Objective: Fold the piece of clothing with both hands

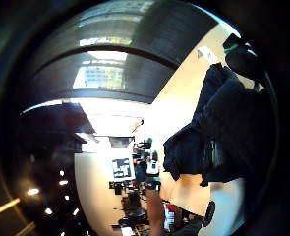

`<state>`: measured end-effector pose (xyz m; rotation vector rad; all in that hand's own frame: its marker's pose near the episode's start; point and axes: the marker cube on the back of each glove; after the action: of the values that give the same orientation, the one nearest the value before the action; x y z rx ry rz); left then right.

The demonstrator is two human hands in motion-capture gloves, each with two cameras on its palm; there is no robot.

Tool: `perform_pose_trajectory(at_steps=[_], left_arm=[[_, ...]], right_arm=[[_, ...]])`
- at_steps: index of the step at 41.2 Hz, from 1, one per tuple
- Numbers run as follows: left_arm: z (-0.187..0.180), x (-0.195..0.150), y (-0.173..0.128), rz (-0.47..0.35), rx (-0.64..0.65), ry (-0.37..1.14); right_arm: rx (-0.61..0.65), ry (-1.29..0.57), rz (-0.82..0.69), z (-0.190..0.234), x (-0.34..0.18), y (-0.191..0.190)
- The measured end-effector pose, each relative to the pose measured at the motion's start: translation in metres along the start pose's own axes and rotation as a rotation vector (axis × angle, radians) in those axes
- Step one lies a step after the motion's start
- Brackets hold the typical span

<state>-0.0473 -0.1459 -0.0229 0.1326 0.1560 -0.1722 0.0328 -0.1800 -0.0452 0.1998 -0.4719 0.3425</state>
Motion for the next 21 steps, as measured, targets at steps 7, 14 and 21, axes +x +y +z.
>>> perform_pose_trajectory(at_steps=[7, 14, 21], left_arm=[[-0.052, -0.008, -0.01, 0.04, 0.168, 0.071], [-0.067, -0.02, -0.013, 0.001, 0.262, 0.048], [-0.068, -0.031, -0.01, -0.038, 0.287, 0.037]], right_arm=[[0.052, 0.183, -0.105, 0.017, -0.073, 0.035], [0.014, 0.223, -0.223, 0.065, -0.126, 0.067], [-0.076, 0.145, -0.29, 0.105, -0.151, 0.096]])
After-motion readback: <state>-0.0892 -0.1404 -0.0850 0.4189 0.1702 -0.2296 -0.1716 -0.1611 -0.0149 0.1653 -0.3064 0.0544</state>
